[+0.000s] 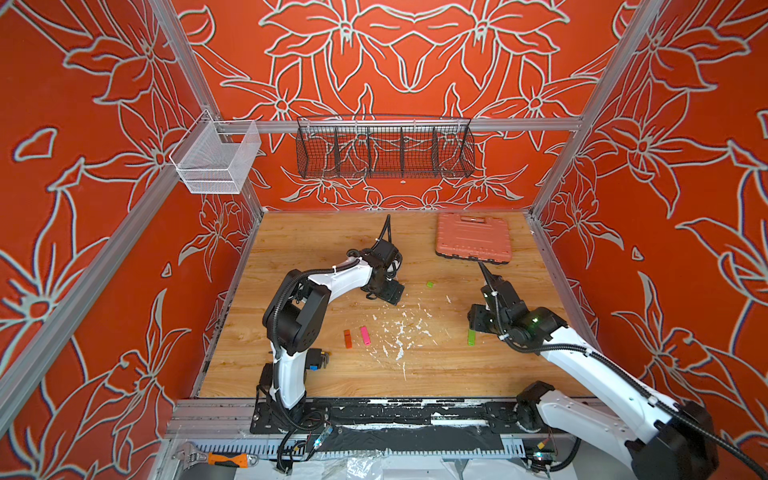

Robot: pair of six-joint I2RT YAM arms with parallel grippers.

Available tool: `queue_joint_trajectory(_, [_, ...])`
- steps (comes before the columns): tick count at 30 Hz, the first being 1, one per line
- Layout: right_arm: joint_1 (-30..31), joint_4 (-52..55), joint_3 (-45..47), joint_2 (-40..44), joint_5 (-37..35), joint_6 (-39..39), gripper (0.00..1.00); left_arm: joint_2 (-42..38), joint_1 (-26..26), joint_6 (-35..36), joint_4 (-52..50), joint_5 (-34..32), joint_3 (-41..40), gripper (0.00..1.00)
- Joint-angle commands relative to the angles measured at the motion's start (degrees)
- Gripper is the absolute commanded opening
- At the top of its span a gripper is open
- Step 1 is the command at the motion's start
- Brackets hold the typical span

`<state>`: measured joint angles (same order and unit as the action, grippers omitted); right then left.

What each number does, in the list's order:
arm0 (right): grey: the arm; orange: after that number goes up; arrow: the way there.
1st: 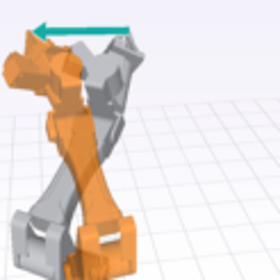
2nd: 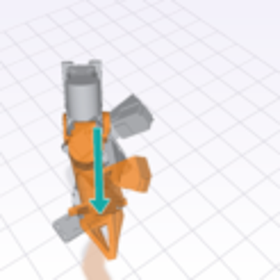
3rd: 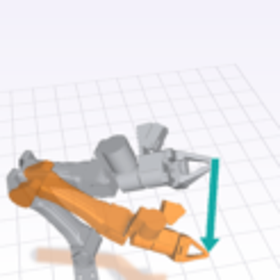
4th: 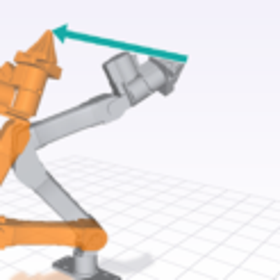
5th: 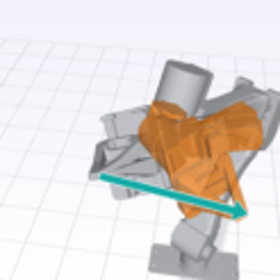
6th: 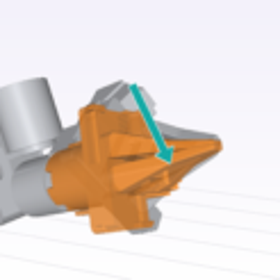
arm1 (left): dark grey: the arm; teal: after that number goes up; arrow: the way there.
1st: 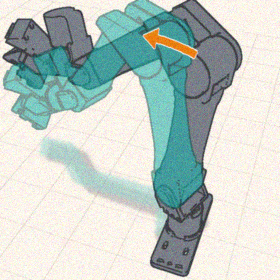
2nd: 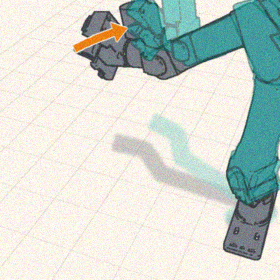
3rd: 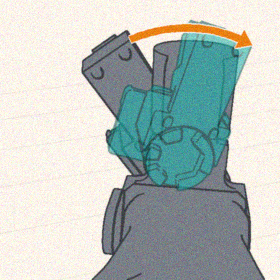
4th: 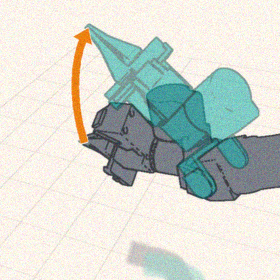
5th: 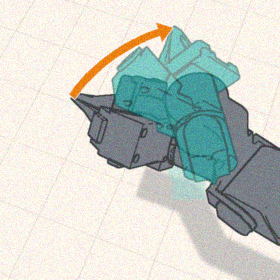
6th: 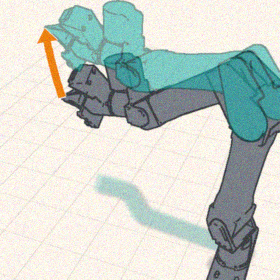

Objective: Close the usb drive cover
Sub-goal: Adjust the USB drive at the center of the board, then adjust the cover at the center of the board.

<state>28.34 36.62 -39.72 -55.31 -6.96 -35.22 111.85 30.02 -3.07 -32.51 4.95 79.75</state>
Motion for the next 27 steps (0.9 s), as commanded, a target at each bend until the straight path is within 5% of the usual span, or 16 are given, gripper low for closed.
queue_joint_trajectory(1, [0.3,-0.4,0.2,1.5,-1.4,-1.5,0.57,1.8,2.1,-8.7,-4.9,-4.9,3.8,0.88])
queue_joint_trajectory(6, [0.3,-0.9,-0.4,0.5,-1.0,-0.8,0.57,3.7,5.7,-13.3,-7.9,-7.4,5.4,0.87])
queue_joint_trajectory(19, [0.3,-0.4,-3.3,-6.9,1.5,2.6,0.61,5.2,5.4,-15.7,-6.6,-9.7,4.4,0.76])
queue_joint_trajectory(27, [0.4,-0.6,-5.6,-11.0,1.0,3.8,0.68,7.1,4.3,-15.9,-5.5,-8.9,4.6,0.61])
